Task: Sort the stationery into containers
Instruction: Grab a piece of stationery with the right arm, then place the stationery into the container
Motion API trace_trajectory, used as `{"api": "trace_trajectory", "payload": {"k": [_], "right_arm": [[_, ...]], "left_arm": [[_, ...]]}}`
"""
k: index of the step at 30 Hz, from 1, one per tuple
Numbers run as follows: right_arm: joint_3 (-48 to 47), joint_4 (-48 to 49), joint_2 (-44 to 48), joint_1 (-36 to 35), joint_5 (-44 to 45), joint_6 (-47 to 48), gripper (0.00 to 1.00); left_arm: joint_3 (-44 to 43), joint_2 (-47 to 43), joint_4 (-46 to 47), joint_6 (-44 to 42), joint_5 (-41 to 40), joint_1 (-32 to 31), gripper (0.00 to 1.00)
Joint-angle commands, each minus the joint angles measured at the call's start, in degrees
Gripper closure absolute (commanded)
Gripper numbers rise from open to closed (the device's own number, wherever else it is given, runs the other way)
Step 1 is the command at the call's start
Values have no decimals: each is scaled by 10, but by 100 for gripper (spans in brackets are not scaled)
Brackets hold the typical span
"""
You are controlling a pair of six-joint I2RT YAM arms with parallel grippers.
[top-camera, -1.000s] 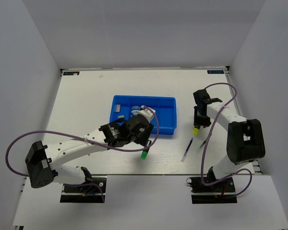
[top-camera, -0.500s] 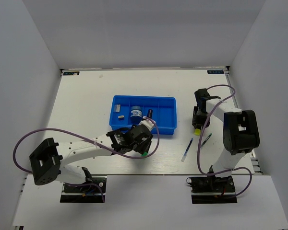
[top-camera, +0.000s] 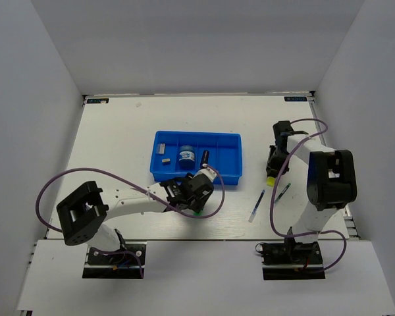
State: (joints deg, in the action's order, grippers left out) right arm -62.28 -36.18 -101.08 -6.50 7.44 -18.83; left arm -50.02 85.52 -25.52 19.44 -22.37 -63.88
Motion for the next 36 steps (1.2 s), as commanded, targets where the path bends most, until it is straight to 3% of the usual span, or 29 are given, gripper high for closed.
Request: {"api": "trace_trajectory", "payload": {"k": [1, 9, 17, 19, 23, 30, 36], "right_arm": [[12, -2, -9, 16, -9, -2, 100], [5, 11, 140, 11, -69, 70, 100], [-71, 3, 189, -42, -299, 107, 100], [-89, 9, 170, -60, -361, 98, 100], [-167, 31, 91, -141, -378, 71, 100], [-303, 2, -50, -210, -347, 27, 100], [-361, -37, -129, -240, -233, 25, 100]], "left_arm": [[8, 0, 35, -6, -9, -3, 31], [7, 3, 52, 3, 2, -33, 30], [0, 8, 47, 15, 0, -44, 29], [0, 18, 49, 20, -7, -44, 29], [-10, 37, 48, 31, -12, -44, 29], [7, 50, 70, 54, -19, -45, 28], [11, 56, 82, 62, -25, -45, 28]]}}
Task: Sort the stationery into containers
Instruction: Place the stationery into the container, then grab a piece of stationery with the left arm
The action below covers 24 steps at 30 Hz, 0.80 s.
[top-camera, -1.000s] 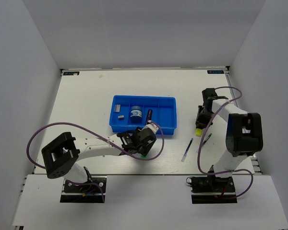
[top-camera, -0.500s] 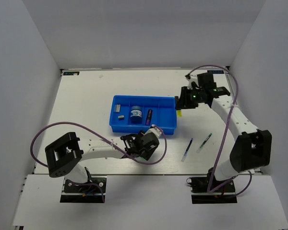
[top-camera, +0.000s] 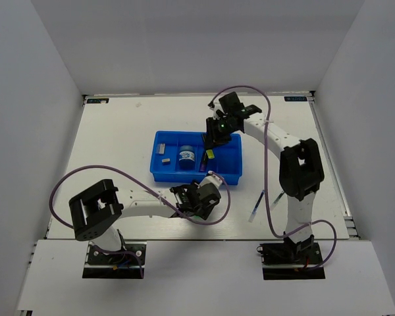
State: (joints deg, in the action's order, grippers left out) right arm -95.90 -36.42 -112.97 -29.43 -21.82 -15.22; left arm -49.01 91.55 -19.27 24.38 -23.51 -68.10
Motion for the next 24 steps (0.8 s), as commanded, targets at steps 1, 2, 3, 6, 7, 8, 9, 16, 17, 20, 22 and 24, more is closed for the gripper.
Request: {"api": "trace_trajectory", "payload": {"k": [1, 2, 3, 6, 7, 8, 9, 16, 17, 20, 22, 24], "right_arm": [[-24, -36, -11, -13, 64, -10, 99], [-23, -37, -13, -15, 72, -10, 92], [-20, -38, -17, -16, 79, -8, 85], [-18, -38, -20, -21, 81, -7, 64], [-19, -41, -21, -25, 83, -4, 53], [-20, -44, -21, -27, 79, -2, 49], [-22, -44, -20, -28, 76, 3, 46], [-29, -48, 20, -29, 85, 20, 30], [-29, -49, 30, -27, 89, 22, 30], [-10, -49, 68, -21, 128, 27, 31], [6, -41, 104, -12, 148, 30, 31], [38, -38, 147, 1, 157, 29, 32]], "left_arm": [[1, -2, 20, 14, -15, -3, 28], [0, 1, 20, 14, -16, -2, 28], [-1, 6, 18, 15, -17, -3, 29], [1, 13, 19, 21, -19, -4, 32], [5, 13, 21, 22, -18, -4, 34], [7, 14, 25, 22, -19, -4, 35], [8, 14, 24, 24, -19, -4, 37], [7, 21, 27, 26, -20, -4, 39], [5, 24, 28, 23, -20, -4, 39], [3, 30, 28, 23, -22, -3, 42], [3, 37, 27, 27, -22, -4, 50], [6, 44, 30, 35, -25, -7, 58]]}}
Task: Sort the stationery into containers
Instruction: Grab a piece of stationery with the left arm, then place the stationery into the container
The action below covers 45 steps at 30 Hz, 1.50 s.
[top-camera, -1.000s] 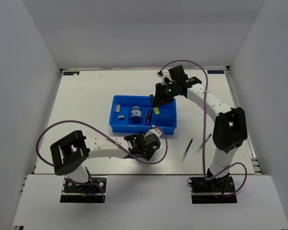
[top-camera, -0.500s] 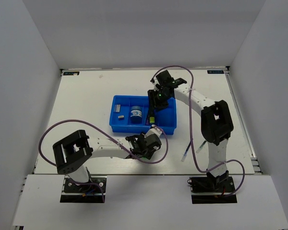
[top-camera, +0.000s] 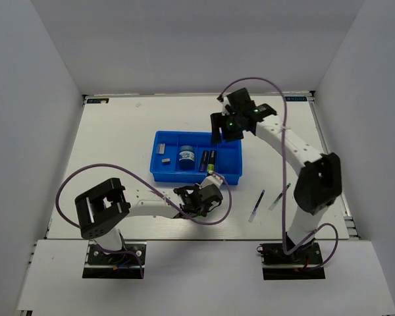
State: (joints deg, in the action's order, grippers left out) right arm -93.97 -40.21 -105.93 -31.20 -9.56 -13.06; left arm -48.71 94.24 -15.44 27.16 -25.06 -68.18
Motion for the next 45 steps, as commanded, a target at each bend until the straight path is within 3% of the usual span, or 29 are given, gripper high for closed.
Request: {"api": "trace_trajectory", "payload": {"k": [1, 7, 10, 12, 14, 17, 21, 28, 31, 32, 36, 38, 40, 43, 45], "right_arm": [[27, 0, 85, 21, 37, 8, 32], [106, -6, 198, 60, 35, 19, 31], [137, -15, 246, 70, 87, 59, 10], [176, -13, 286, 76, 169, 83, 10], [216, 9, 303, 90, 214, 96, 13], [286, 22, 353, 109, 228, 97, 33], [362, 35, 385, 129, 226, 91, 37], [435, 43, 403, 158, 205, 85, 36], [445, 37, 407, 172, 198, 94, 25], [446, 35, 414, 176, 199, 94, 10], [457, 29, 441, 193, 177, 98, 10], [464, 25, 454, 197, 163, 95, 10], [465, 17, 456, 208, 156, 91, 16], [471, 11, 455, 220, 129, 89, 29], [475, 9, 454, 225, 115, 88, 34]], "left_arm": [[5, 23, -8, 9, -10, -7, 60], [5, 35, -34, 34, -33, -30, 84], [-16, -7, -66, 23, -45, -50, 90], [-51, -23, -99, 15, -49, -54, 93], [-79, -59, -106, 2, -51, -55, 93], [-137, -86, -121, -25, -54, -47, 93], [-208, -92, -151, -34, -58, 4, 96], [-314, -32, -196, -11, -7, 124, 96], [-345, 14, -195, -2, 25, 163, 96], [-360, 23, -189, 3, 28, 173, 96], [-379, 76, -172, 22, 50, 197, 96], [-387, 103, -172, 32, 54, 205, 92], [-390, 116, -165, 38, 65, 212, 89], [-391, 135, -154, 44, 73, 220, 77], [-401, 142, -155, 44, 75, 224, 59]]}}
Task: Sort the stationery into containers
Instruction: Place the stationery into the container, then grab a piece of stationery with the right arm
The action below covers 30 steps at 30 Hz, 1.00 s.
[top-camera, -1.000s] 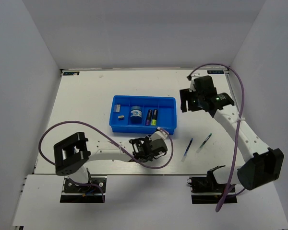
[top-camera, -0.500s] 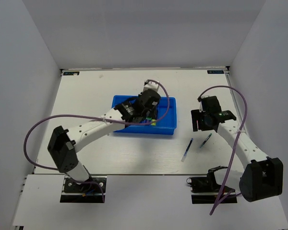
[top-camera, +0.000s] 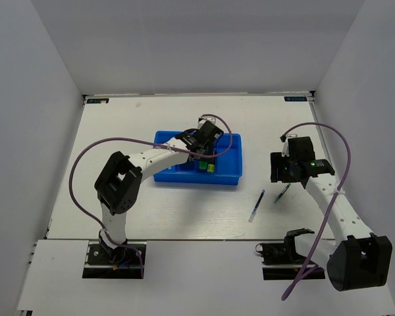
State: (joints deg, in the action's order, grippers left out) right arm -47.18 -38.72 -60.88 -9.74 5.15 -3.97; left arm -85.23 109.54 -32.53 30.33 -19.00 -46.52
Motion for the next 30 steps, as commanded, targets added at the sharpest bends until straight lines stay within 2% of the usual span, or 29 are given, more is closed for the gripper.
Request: {"api": "trace_trajectory", "payload": {"k": [1, 2, 3, 5, 6, 12, 13, 14, 15, 16, 17, 18, 19, 20, 21, 22, 23, 24, 26, 27, 28, 29, 30], "right_arm": [[10, -7, 3, 16, -41, -3, 37], [11, -7, 3, 19, -45, -3, 37], [15, -7, 2, 21, -46, -3, 39], [19, -7, 0, 27, -70, 4, 39], [21, -9, -4, 30, -78, 5, 39], [5, -56, -26, 40, -126, 35, 48], [1, -78, -36, 40, -130, 56, 50], [-1, -85, -42, 40, -138, 64, 56], [-2, -104, -47, 40, -149, 90, 58], [0, -106, -51, 40, -157, 128, 60], [1, -108, -50, 44, -157, 146, 64], [5, -102, -48, 44, -164, 169, 64], [13, -101, -33, 44, -179, 257, 64], [22, -100, -25, 51, -185, 288, 66], [27, -107, -8, 50, -195, 367, 66], [31, -107, -2, 51, -223, 452, 63], [51, -102, 19, 51, -222, 486, 58], [54, -92, 21, 53, -215, 564, 55], [85, -87, 36, 66, -231, 749, 55], [93, -105, 38, 84, -237, 800, 49], [104, -102, 40, 89, -246, 850, 47], [107, -103, 38, 90, -270, 970, 47], [104, -112, 33, 116, -281, 1000, 45]], "left_arm": [[-35, -6, 17, 11, 15, 7, 56], [-40, -5, 16, 12, 16, 8, 53], [-42, -5, 17, 10, 19, 10, 45], [-47, -5, 17, 8, 24, 12, 38], [-48, -9, 17, 5, 24, 12, 29], [-31, -75, 27, -9, 32, -1, 24], [-1, -87, 39, -17, 33, -12, 33], [12, -117, 46, -26, 28, -20, 46], [39, -149, 48, -31, 27, -26, 65], [52, -164, 50, -38, 25, -54, 88], [97, -194, 51, -38, 27, -62, 92], [110, -219, 54, -40, 51, -70, 92], [124, -236, 55, -42, 57, -99, 90], [155, -244, 43, -46, 59, -108, 85], [161, -256, 26, -47, 62, -136, 77], [168, -259, 17, -51, 59, -145, 52], [189, -264, -2, -50, 52, -152, 43], [197, -269, -22, -51, 37, -175, 36], [233, -309, -48, -49, 15, -184, 24], [242, -334, -53, -44, 12, -188, 22], [263, -361, -60, -41, 6, -190, 22], [273, -393, -77, -36, 4, -190, 22], [303, -408, -82, -33, -1, -189, 21]]}}
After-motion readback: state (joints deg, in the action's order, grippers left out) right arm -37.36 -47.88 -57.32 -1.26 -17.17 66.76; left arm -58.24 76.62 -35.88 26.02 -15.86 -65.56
